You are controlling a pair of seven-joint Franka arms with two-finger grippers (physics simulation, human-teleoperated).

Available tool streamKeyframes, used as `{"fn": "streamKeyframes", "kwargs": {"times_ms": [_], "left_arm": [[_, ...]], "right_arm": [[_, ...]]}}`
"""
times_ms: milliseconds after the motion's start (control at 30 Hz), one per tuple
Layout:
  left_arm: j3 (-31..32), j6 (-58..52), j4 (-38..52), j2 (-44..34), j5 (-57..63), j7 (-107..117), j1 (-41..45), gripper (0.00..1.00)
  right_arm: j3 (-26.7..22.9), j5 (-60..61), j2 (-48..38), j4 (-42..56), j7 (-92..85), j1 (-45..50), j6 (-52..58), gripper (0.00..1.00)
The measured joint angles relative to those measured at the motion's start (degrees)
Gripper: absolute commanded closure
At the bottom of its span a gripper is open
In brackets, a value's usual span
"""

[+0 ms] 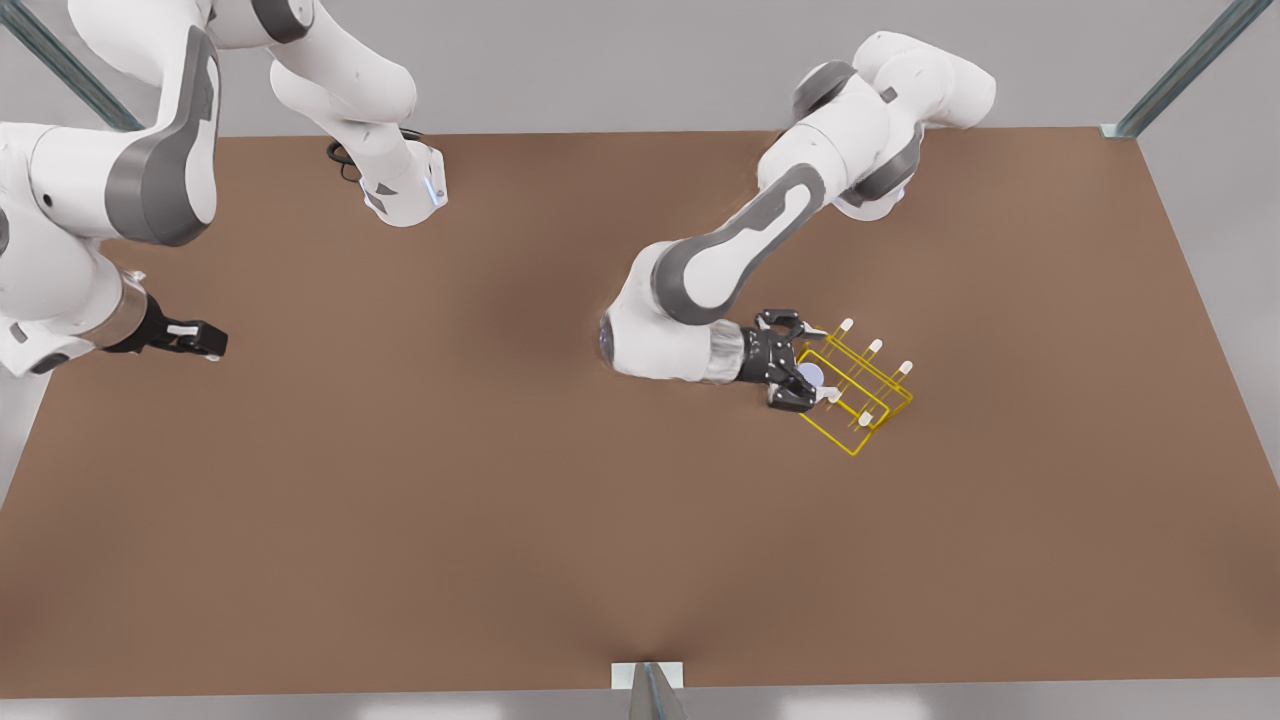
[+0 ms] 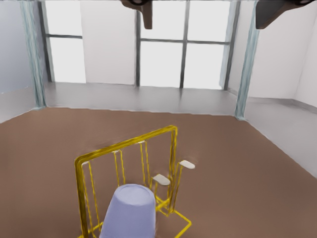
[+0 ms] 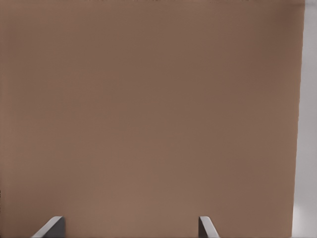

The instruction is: Place the cup on the cup holder

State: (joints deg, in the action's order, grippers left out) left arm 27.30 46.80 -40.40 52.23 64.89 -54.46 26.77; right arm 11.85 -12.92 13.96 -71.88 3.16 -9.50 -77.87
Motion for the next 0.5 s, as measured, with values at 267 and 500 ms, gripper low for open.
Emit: {"fn": "streamKeyframes", "kwargs": {"times_ms": [267,500], "left_arm": [[-18.0,20.27,-33.15,-40.81,-53.27,23.81,-17.92,0.0],[-20.09,31.32,-38.75,-44.93,-60.38,36.12,-17.26,0.0]], "right_arm": [[0.03,-0.06,0.76,0.01,0.04,1.21,-2.32,0.0],[-0.02,3.89,9.27,2.11,0.01,1.76,-4.25,0.0]]}}
